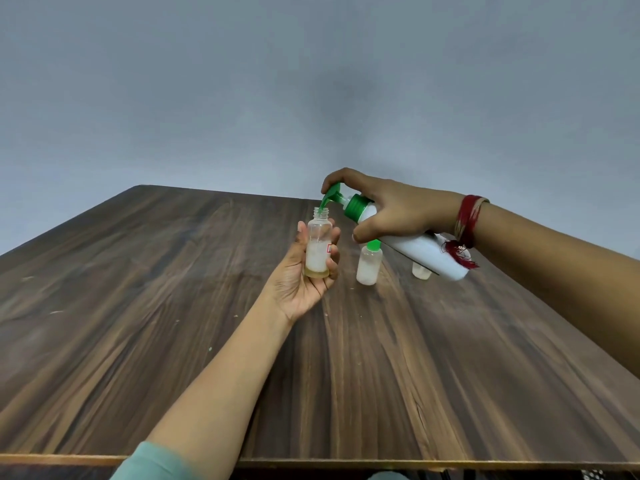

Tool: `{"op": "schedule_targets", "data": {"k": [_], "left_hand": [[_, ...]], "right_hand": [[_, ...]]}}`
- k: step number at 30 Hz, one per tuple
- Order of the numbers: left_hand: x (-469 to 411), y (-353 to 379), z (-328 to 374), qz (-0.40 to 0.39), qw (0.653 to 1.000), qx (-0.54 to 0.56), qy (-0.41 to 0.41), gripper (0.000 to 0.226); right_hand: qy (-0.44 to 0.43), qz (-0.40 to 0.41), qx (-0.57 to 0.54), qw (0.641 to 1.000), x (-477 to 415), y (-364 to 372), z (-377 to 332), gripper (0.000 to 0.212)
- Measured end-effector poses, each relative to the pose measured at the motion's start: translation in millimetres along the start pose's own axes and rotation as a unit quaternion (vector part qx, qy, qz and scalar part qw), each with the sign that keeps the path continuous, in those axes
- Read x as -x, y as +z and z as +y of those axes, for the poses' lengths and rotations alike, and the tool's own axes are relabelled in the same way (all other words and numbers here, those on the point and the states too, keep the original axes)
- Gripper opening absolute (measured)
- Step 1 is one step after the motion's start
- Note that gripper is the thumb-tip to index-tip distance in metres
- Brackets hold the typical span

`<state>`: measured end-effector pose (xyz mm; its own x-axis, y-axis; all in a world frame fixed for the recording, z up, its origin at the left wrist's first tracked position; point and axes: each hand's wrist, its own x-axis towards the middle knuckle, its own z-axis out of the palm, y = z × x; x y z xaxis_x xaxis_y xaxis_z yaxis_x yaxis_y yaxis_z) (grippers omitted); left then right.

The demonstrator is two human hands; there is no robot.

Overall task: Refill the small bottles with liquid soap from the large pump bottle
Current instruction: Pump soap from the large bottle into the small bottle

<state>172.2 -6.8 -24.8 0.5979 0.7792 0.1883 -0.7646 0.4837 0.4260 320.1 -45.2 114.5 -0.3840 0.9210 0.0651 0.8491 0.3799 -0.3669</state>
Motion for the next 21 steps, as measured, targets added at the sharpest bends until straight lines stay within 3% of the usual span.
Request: {"op": "schedule_targets", "data": {"k": [10, 17, 21], "left_hand": [[0.9, 0.4, -0.1, 0.001, 1.0, -0.01, -0.006, 0.081], [0.7, 0.6, 1.3, -0.004, 1.0, -0.01, -0.001, 0.081], [0.9, 0.6, 1.8, -0.009, 1.0, -0.007, -0.002, 0.081]], "right_hand": [[-0.009, 0.027, 0.031, 0.999, 1.8, 1.0, -3.7, 0.055], [-0.029, 0.029, 0.044, 0.998, 4.1, 3.4, -1.5, 0.071], [-0.043, 0.053, 0.042, 0.997, 4.7, 6.6, 0.4, 0.065]]}}
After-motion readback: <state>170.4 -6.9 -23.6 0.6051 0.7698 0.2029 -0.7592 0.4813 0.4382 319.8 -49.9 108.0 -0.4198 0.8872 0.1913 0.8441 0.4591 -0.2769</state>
